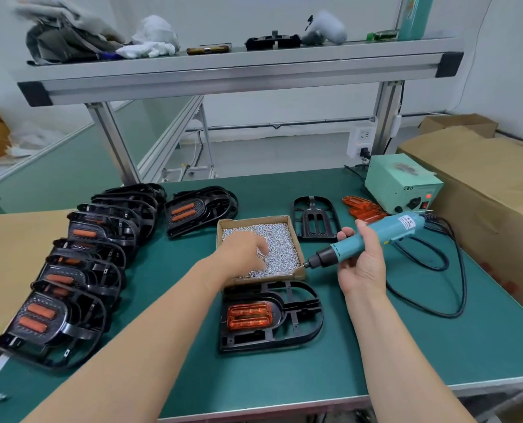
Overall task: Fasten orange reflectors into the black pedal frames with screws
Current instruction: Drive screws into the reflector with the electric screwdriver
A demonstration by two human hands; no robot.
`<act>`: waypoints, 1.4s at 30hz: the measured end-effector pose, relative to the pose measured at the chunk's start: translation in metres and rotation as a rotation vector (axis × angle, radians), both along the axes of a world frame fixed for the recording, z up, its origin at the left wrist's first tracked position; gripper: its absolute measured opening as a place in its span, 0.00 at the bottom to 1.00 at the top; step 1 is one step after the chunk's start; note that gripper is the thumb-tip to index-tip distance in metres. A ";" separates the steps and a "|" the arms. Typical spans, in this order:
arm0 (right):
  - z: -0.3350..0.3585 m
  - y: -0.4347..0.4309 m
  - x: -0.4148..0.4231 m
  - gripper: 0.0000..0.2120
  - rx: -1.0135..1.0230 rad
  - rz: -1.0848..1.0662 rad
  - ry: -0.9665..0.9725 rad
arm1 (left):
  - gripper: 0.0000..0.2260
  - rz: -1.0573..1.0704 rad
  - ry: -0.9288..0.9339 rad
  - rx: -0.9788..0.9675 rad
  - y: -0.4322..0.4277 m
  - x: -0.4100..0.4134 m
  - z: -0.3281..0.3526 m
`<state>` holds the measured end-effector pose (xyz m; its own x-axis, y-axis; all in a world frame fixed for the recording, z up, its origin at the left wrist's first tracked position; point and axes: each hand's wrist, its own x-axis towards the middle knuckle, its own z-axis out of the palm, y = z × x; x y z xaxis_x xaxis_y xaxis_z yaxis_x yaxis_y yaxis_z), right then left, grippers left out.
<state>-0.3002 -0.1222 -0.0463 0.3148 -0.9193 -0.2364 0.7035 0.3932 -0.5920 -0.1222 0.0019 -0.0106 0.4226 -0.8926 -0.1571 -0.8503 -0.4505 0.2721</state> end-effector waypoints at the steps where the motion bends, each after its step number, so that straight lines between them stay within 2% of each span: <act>1: 0.000 0.000 0.000 0.09 -0.009 0.015 0.000 | 0.12 -0.017 0.021 -0.003 0.002 0.000 -0.002; 6: -0.001 0.001 -0.003 0.04 -0.036 0.023 -0.014 | 0.03 -0.040 0.032 -0.127 0.005 -0.001 -0.009; 15: -0.003 -0.002 -0.006 0.13 -0.092 -0.013 -0.033 | 0.06 0.084 0.071 -0.333 0.009 -0.001 -0.017; 20: 0.006 0.004 -0.007 0.08 -0.139 -0.062 -0.031 | 0.07 0.113 0.143 -0.406 0.015 -0.007 -0.018; 22: 0.010 0.008 -0.007 0.10 -0.161 -0.061 0.017 | 0.08 0.190 0.294 -0.490 0.022 -0.008 -0.016; 25: 0.019 0.016 -0.003 0.04 -0.146 -0.076 0.028 | 0.11 0.267 0.633 -0.623 0.035 -0.016 -0.013; 28: 0.032 0.022 0.004 0.04 -0.088 -0.089 -0.007 | 0.08 0.325 0.870 -0.724 0.046 -0.028 -0.011; 34: 0.054 0.036 0.019 0.07 -0.033 -0.093 -0.058 | 0.06 0.384 1.197 -0.742 0.066 -0.060 -0.013; 39: 0.064 0.046 0.026 0.08 -0.033 -0.139 -0.082 | 0.04 0.452 1.518 -0.861 0.073 -0.074 -0.012; 42: 0.061 0.051 0.027 0.08 -0.013 -0.125 -0.048 | 0.05 0.516 1.619 -0.928 0.075 -0.078 -0.013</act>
